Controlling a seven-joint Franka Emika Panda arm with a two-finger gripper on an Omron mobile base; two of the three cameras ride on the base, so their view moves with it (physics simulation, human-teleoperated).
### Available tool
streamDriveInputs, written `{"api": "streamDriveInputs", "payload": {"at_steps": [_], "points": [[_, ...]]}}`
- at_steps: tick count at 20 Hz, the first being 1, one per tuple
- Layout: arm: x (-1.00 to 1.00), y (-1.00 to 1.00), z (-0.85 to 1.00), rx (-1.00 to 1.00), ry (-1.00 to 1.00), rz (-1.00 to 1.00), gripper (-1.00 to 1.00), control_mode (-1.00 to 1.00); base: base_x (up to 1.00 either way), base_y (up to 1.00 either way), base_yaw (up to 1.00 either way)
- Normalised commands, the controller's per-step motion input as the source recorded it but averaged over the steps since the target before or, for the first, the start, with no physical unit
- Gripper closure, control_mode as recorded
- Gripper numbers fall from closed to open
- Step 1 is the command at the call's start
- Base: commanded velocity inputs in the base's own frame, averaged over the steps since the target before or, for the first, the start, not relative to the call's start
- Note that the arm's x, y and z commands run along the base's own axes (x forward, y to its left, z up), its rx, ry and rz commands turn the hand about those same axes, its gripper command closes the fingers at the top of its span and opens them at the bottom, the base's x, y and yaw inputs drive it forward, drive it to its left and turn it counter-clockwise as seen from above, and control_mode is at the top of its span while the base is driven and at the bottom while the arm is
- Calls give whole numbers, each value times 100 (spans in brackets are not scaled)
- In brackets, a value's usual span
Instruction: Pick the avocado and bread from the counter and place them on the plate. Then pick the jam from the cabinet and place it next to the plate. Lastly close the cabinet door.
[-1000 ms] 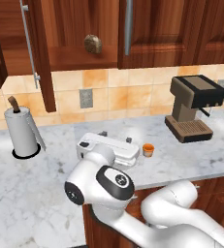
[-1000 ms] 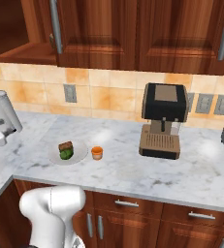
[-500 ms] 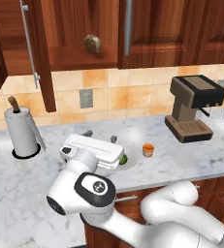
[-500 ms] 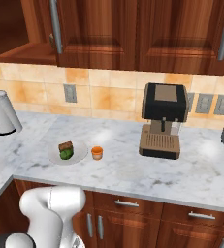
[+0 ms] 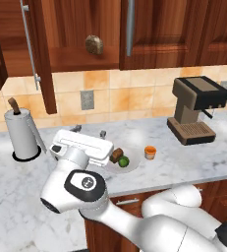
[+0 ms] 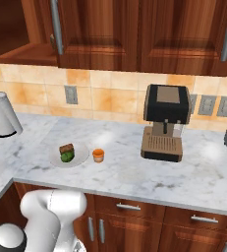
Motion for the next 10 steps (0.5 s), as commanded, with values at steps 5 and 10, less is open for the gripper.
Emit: {"api": "streamDriveInputs", "payload": {"at_steps": [5,10], "points": [[32,37,8,-2,0,9,-100,-100,0,0,0],[6,32,1,-5,-10,13,-100,-100,0,0,0]]}}
